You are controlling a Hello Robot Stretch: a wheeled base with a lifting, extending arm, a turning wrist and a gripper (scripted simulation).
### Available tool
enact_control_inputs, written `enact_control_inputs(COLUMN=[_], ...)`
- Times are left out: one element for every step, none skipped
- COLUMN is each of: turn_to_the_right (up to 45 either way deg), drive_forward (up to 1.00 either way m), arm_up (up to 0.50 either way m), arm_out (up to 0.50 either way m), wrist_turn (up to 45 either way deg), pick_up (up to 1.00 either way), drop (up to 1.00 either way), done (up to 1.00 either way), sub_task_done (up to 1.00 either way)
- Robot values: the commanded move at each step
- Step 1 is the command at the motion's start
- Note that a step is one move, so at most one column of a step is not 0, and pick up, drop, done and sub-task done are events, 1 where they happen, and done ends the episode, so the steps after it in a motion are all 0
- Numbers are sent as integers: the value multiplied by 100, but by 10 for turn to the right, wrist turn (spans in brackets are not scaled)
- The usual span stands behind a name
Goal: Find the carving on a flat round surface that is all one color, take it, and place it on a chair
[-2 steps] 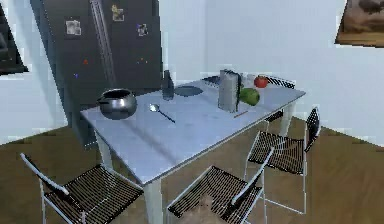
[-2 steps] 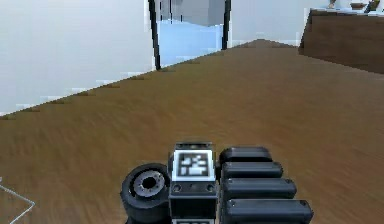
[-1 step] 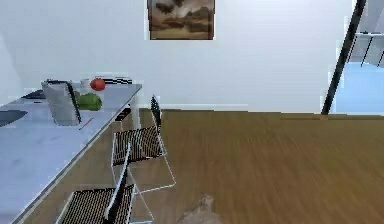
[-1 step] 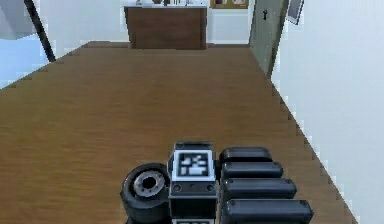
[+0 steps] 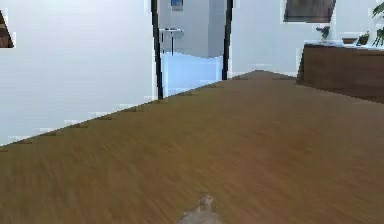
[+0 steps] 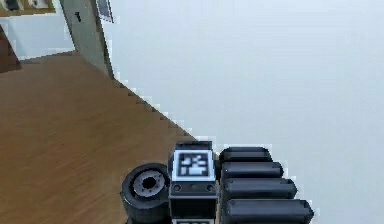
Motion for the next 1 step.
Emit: enact_control_inputs(turn_to_the_right=[120], drive_forward=[0], arm_up=[0], arm_out=[0], wrist_turn=[0], pick_up=[0], drop=[0], done=[0], sub_task_done=[0])
